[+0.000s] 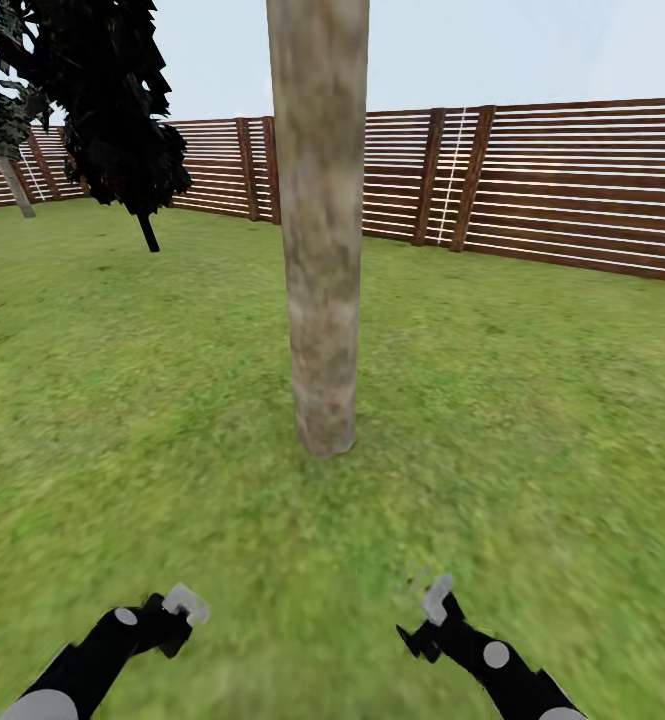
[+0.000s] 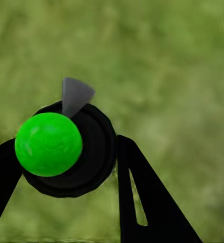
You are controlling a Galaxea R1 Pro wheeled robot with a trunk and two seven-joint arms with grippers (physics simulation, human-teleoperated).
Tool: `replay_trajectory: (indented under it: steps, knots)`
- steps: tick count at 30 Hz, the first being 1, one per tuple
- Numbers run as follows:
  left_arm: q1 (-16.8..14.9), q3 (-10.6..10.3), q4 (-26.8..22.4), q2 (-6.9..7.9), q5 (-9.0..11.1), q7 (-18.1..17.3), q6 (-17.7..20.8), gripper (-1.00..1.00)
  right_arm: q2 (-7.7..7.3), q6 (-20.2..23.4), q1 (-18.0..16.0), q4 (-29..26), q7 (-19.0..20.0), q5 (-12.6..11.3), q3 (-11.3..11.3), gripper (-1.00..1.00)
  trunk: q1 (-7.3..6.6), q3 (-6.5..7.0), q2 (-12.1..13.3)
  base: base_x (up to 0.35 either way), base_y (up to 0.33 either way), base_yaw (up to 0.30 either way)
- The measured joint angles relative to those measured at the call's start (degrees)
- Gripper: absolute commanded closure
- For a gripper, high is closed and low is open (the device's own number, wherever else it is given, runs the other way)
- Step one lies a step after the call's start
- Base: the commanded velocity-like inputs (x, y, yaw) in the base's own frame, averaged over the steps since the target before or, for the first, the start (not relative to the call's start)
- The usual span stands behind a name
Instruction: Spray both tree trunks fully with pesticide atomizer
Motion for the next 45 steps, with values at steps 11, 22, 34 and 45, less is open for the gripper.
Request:
replay_trajectory:
  steps: [11,22,34,45]
  knots:
    - [-1.39,7.00,-1.04,-3.36,12.75,8.66,18.54,1.00,-1.56,-0.78,0.64,11.32,-35.58,-4.08,-14.72,-1.00,0.00,0.01,0.00,0.000,0.000,0.000]
    - [-4.82,6.19,-4.05,-11.91,12.55,8.68,23.14,1.00,-1.35,-1.35,0.83,11.83,-36.10,-5.69,-14.99,-1.00,-0.04,0.01,0.00,0.137,0.000,0.000]
    - [-4.84,6.23,-5.35,-12.10,12.43,8.69,23.02,1.00,-1.42,-1.32,1.13,11.84,-36.07,-6.81,-15.01,-1.00,-0.04,0.01,0.00,0.325,0.064,-0.204]
    - [-7.63,6.02,-5.39,-12.96,12.48,8.71,22.99,1.00,-1.23,-1.34,1.14,11.85,-36.09,-6.81,-14.96,-1.00,0.00,0.01,0.00,0.052,0.089,-0.279]
